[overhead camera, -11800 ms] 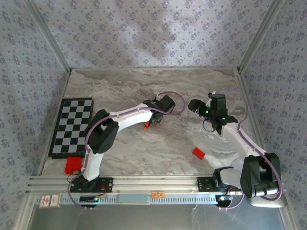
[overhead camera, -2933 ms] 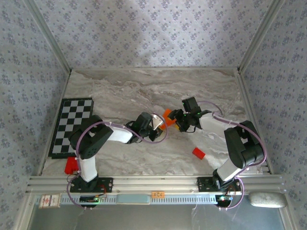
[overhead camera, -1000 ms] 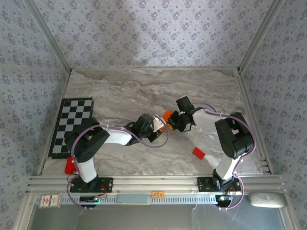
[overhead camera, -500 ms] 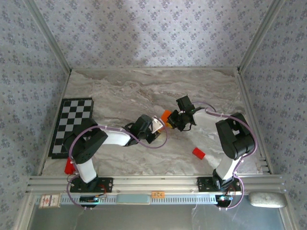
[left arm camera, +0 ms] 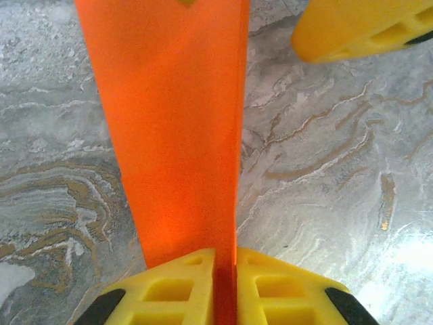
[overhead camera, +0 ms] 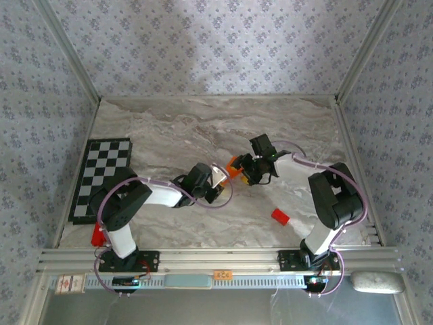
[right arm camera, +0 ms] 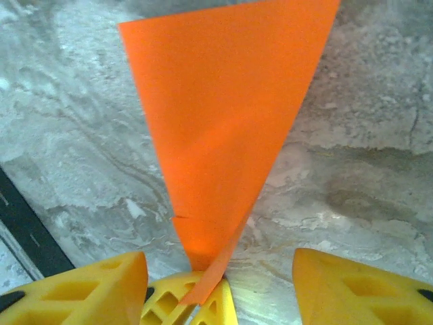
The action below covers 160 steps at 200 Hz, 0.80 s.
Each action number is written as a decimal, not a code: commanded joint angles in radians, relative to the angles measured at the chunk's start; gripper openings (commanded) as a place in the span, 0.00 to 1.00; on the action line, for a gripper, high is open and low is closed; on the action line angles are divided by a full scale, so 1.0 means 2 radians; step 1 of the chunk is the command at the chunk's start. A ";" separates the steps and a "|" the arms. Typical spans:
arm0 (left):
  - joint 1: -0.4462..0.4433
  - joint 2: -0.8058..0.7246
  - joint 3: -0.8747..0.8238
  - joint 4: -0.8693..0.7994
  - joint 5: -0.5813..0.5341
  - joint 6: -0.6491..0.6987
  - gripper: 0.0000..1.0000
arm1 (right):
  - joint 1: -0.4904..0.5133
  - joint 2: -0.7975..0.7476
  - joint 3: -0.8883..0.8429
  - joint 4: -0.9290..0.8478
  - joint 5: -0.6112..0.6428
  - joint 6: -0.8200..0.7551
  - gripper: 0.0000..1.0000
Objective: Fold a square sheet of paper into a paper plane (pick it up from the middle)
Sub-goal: Fold the wing for the fifth time at the center of the table.
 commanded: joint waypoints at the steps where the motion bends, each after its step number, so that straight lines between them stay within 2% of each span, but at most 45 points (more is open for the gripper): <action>1: 0.009 -0.003 -0.008 0.004 0.027 -0.033 0.13 | -0.006 -0.029 -0.004 -0.001 0.023 -0.014 0.67; 36: 0.027 0.004 -0.010 0.008 0.060 -0.063 0.11 | -0.014 -0.061 -0.033 0.038 0.040 -0.034 0.75; 102: 0.066 0.006 0.009 -0.020 0.146 -0.123 0.06 | -0.028 -0.083 -0.051 0.053 0.039 -0.061 0.76; 160: 0.090 0.009 0.056 -0.106 0.196 -0.154 0.01 | -0.034 -0.085 -0.054 0.075 0.020 -0.081 0.76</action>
